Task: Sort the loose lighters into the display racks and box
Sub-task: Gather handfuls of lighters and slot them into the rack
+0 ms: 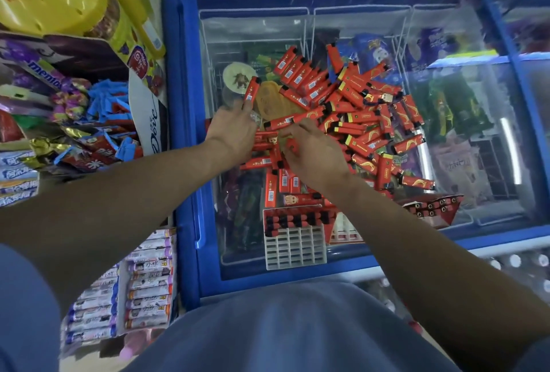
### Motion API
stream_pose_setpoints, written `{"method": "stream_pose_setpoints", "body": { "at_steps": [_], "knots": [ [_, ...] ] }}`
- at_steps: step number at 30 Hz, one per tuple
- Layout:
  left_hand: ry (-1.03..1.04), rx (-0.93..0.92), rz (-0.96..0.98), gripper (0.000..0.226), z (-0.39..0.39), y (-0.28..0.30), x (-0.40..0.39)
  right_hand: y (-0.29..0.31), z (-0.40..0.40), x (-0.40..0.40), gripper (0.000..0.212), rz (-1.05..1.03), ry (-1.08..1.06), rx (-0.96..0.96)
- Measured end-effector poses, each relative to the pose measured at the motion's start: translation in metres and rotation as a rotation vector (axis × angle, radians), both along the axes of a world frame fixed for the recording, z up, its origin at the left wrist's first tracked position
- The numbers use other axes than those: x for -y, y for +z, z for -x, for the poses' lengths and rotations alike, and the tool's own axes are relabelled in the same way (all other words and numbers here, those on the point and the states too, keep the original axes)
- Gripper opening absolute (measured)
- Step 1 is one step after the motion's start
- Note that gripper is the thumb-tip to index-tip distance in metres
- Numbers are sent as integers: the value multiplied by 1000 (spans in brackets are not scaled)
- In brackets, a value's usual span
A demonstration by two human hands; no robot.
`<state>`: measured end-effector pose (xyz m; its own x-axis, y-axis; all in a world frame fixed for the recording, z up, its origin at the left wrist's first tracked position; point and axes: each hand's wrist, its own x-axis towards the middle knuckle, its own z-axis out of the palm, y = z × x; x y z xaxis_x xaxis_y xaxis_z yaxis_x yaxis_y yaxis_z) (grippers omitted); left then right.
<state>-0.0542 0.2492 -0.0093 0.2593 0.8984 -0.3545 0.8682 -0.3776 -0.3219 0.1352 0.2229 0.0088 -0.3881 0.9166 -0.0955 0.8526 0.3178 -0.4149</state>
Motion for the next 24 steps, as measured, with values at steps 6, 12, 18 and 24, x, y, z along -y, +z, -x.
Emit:
{"method": "stream_pose_setpoints", "body": {
  "at_steps": [6, 12, 18, 24],
  "knots": [
    [336, 394, 115, 38, 11, 1, 11, 14, -5, 7, 20, 150, -132, -234],
    [1241, 1654, 248, 21, 3, 45, 48, 43, 6, 23, 22, 410, -288, -557],
    [1449, 2385, 480, 11, -15, 55, 93, 63, 23, 71, 30, 406, -248, -689],
    [1467, 2493, 456, 16, -33, 61, 130, 66, 19, 89, 21, 441, -336, -717]
  ]
}}
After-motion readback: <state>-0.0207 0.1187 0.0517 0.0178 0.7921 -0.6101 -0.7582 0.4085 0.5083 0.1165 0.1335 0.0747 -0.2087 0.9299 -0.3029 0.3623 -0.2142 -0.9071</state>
